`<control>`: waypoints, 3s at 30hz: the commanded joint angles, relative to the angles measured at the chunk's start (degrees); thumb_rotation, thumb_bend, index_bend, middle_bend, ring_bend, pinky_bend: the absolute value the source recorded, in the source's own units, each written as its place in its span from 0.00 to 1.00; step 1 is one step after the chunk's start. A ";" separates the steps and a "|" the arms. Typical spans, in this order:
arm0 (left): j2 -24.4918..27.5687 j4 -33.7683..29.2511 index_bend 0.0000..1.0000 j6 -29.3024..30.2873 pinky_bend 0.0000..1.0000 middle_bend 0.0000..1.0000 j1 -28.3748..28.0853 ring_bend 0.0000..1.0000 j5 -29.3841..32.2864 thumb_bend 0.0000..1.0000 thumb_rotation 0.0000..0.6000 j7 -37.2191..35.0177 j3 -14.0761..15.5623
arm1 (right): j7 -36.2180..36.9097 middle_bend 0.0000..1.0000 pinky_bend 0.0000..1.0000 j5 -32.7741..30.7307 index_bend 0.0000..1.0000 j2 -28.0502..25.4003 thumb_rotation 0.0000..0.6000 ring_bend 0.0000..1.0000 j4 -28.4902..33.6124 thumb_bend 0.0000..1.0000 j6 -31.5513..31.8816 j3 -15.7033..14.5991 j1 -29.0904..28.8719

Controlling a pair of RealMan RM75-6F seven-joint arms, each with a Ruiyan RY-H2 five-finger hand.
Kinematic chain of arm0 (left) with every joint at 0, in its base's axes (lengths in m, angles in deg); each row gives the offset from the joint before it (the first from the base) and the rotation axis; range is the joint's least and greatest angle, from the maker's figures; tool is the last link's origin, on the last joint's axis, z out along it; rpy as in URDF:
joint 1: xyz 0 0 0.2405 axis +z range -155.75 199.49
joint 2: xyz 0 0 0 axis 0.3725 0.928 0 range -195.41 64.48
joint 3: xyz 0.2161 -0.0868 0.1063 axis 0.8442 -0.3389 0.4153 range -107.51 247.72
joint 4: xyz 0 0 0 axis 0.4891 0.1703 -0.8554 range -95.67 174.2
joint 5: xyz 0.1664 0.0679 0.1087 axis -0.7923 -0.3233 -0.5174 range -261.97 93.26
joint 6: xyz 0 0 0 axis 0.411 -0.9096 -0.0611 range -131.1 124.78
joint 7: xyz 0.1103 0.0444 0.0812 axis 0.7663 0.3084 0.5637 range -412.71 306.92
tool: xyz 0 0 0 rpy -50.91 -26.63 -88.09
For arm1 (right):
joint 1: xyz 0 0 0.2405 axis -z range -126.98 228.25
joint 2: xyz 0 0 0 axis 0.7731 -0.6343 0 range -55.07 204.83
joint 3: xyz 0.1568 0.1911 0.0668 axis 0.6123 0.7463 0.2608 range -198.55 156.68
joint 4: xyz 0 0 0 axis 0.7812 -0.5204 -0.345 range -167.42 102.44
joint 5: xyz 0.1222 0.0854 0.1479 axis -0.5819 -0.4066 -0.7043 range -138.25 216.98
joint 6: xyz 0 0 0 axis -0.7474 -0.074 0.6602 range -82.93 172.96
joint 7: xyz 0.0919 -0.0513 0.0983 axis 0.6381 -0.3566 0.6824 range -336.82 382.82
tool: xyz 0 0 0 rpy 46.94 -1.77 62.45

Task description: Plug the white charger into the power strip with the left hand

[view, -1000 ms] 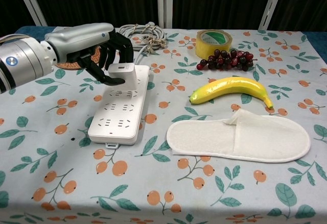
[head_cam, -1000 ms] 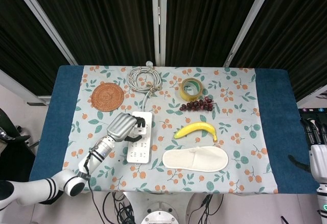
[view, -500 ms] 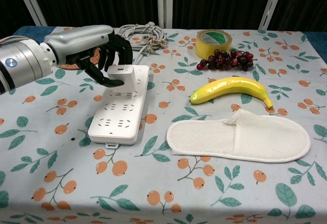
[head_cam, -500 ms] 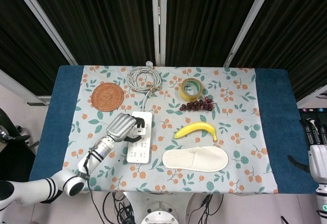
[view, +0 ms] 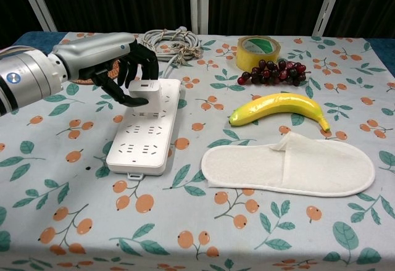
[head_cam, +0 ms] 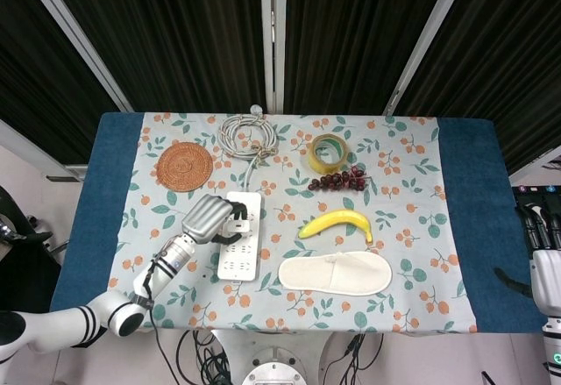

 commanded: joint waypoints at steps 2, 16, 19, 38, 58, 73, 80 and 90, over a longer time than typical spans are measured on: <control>-0.06 0.13 0.68 0.02 0.56 0.74 0.07 0.57 -0.01 0.51 1.00 -0.28 -0.05 | -0.02 0.09 0.00 0.04 0.00 -0.01 1.00 0.00 0.02 0.02 0.08 0.00 0.05; -0.31 1.07 0.68 -0.30 0.56 0.74 0.24 0.57 -0.83 0.51 1.00 -2.76 0.44 | -0.12 0.09 0.00 0.02 0.00 0.03 1.00 0.00 0.12 0.02 0.09 0.00 0.11; -0.42 1.63 0.68 -0.30 0.56 0.74 0.30 0.57 -1.03 0.51 1.00 -3.55 0.52 | -0.20 0.09 0.00 0.02 0.00 0.04 1.00 0.00 0.16 0.02 0.22 0.00 0.19; -1.36 4.19 0.68 -1.29 0.56 0.75 0.28 0.57 -1.13 0.51 1.00 -5.66 0.80 | -0.60 0.10 0.00 0.10 0.00 0.10 1.00 0.00 0.55 0.02 0.66 -0.10 0.58; -2.30 5.68 0.70 -2.90 0.55 0.76 0.13 0.58 -0.24 0.51 1.00 -5.76 0.87 | -0.28 0.10 0.00 -0.17 0.00 0.33 1.00 0.00 0.08 0.02 0.55 0.07 0.61; -1.14 3.76 0.43 -2.68 0.54 0.54 0.42 0.43 -0.28 0.40 1.00 -4.28 0.96 | -0.03 0.11 0.00 -0.29 0.00 0.40 1.00 0.00 -0.13 0.02 0.47 0.17 0.60; 0.10 0.83 0.35 -3.80 0.50 0.46 0.51 0.39 1.57 0.36 1.00 -0.20 0.91 | 0.46 0.13 0.00 -0.35 0.00 0.52 1.00 0.00 -0.48 0.02 0.66 0.13 0.80; 1.82 -2.78 0.29 -4.38 0.47 0.38 0.63 0.31 2.57 0.36 1.00 3.11 1.08 | 1.39 0.13 0.00 -0.18 0.00 0.80 1.00 0.00 -1.23 0.02 0.83 0.14 0.88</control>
